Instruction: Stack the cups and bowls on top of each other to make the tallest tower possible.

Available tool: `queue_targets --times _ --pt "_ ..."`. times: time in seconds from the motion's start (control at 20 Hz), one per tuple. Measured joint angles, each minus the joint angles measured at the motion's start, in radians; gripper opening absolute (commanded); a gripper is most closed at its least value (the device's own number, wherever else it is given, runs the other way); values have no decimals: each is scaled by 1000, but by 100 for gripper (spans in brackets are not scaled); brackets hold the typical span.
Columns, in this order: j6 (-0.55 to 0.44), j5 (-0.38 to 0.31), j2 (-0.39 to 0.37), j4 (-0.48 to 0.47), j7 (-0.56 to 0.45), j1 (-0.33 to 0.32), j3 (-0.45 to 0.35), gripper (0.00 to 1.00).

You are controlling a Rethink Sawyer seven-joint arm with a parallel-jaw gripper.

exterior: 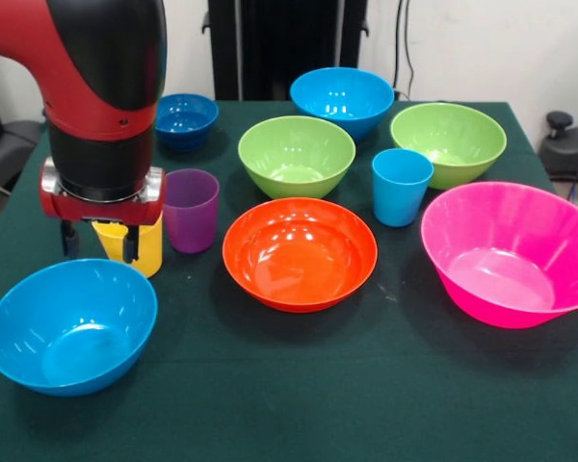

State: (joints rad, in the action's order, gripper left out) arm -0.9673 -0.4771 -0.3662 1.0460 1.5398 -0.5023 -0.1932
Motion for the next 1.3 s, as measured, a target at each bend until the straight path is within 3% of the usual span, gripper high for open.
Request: queue_targets --times 1.3 --pt "0 -3 -55 0 0 0 19 100"
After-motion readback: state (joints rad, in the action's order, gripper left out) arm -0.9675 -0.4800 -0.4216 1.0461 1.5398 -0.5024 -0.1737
